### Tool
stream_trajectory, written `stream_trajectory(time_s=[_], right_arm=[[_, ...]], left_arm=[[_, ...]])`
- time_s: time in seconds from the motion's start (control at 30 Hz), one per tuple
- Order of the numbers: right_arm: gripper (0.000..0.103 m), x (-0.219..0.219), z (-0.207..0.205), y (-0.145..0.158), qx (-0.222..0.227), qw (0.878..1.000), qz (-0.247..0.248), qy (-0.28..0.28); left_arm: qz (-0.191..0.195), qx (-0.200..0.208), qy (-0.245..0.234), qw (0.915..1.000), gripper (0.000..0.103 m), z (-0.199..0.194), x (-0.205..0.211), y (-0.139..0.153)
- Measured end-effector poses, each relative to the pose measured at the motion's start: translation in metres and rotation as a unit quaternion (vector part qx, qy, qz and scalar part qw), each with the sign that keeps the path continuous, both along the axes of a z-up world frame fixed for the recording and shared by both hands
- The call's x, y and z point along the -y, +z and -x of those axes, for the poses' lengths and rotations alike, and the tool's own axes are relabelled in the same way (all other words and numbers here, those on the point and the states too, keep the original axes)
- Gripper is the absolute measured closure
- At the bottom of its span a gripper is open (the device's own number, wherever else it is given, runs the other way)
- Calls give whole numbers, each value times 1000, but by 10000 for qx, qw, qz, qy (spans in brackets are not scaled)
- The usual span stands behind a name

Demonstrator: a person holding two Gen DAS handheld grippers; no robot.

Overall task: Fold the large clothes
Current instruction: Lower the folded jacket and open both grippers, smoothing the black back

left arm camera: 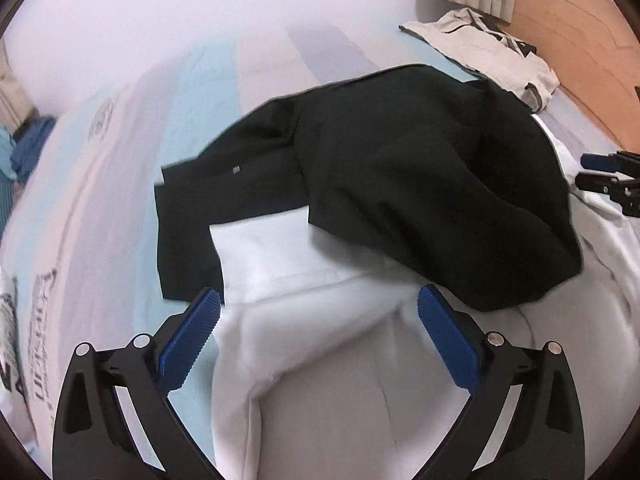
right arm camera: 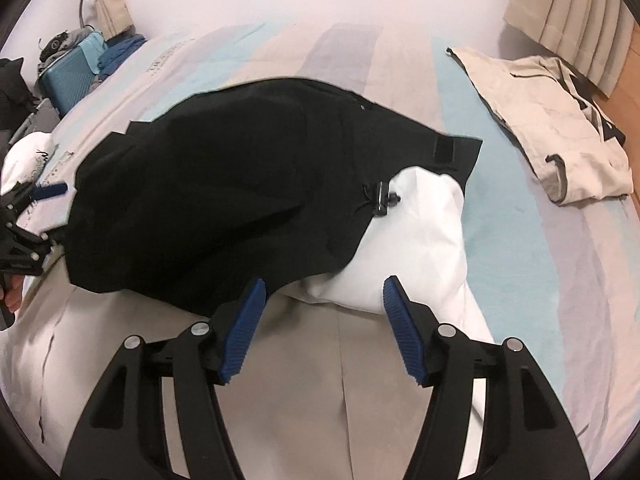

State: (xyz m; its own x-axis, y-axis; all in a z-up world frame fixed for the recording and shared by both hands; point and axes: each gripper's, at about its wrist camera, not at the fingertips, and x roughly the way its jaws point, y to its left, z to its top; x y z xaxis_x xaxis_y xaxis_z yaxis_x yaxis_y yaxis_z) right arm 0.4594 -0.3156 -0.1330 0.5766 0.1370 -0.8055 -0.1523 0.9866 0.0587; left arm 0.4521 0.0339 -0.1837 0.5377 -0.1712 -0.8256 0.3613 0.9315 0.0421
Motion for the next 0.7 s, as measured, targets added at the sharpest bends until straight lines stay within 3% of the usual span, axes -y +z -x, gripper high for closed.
stream_trajectory(time_s=[0.17,0.23,0.33,0.53,0.7], right_arm=[[39,-15,-12,25,337,9984,-377,270],[36,-22,-21,25,392,9975,-412,411],[29,-37,-40,19,402,9965,-379,621],[12,-51,-60,-9,202,9977,-426,480],[11,-59,-65,-37,-37,9980,-422,479]], left_arm=[[439,249,85,9987,6,-7,6,35],[700,329,15,9970,6,-17,17,49],[751,449,-149,9961,6,-35,40,55],[750,86,-375,9964,6,-56,67,19],[698,-159,-349,9968,6,-58,70,-9]])
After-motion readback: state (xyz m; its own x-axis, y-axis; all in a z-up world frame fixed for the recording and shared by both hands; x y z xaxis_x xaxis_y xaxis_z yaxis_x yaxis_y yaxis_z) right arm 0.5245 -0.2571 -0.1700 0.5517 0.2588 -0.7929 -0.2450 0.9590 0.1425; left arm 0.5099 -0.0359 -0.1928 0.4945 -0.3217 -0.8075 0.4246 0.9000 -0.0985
